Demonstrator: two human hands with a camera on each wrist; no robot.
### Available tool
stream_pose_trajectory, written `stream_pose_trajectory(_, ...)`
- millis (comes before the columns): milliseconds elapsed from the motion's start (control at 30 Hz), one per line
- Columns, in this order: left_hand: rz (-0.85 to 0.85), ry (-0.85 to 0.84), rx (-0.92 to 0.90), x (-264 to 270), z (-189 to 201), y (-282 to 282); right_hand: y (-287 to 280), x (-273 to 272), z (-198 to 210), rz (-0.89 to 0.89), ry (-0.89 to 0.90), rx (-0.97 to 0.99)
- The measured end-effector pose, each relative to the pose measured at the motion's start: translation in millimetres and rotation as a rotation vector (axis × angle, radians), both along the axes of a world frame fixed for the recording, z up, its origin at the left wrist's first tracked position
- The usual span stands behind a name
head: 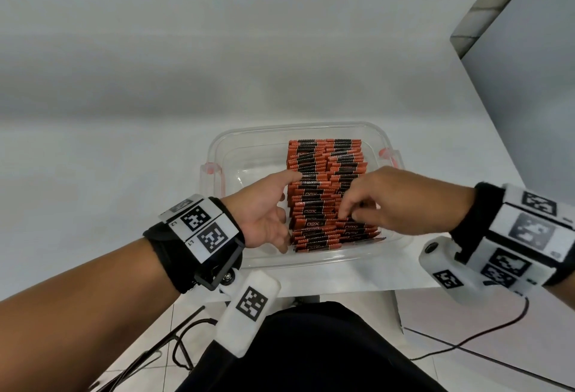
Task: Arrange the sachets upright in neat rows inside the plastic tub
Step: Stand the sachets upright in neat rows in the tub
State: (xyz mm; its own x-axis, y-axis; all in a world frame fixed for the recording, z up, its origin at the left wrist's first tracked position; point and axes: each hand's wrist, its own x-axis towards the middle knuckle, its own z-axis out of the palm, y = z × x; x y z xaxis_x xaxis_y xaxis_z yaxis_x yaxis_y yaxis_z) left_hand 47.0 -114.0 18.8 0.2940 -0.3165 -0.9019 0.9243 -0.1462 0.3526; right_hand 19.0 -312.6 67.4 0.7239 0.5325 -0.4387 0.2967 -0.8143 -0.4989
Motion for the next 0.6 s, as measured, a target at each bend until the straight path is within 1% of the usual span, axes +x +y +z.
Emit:
stream_pose_trajectory(133,-0.027,-0.01,-0.004,0.3,-2.8,0.6,6.0,-8.7,-13.2,0.079,0.034,-0.03)
stream_pose_trajectory(233,-0.031,-0.009,-0.008,-0.6,-2.6,0.3,8.8,-9.7,-12.6,0.097,0.03,-0.02)
stream_pose_trajectory(400,0.011,-0.01,0.013,1.2,0.3,-0.4,11.9,-11.9,-10.8,0.117,-0.045,-0.012)
stream_pose_trajectory(467,-0.012,-0.002,-0.001,0.4,3.8,-3.0,12.8,-14.0,-15.1,0.137,-0.053,-0.038)
stream_pose_trajectory(533,-0.028,-0.01,0.003,0.0,6.8,-4.1,13.0,-13.9,-15.2,0.134,-0.043,-0.051)
stream_pose_trajectory(600,-0.035,-0.032,0.019,0.4,5.5,-2.4,11.8,-12.6,-11.7,0.095,-0.024,-0.041)
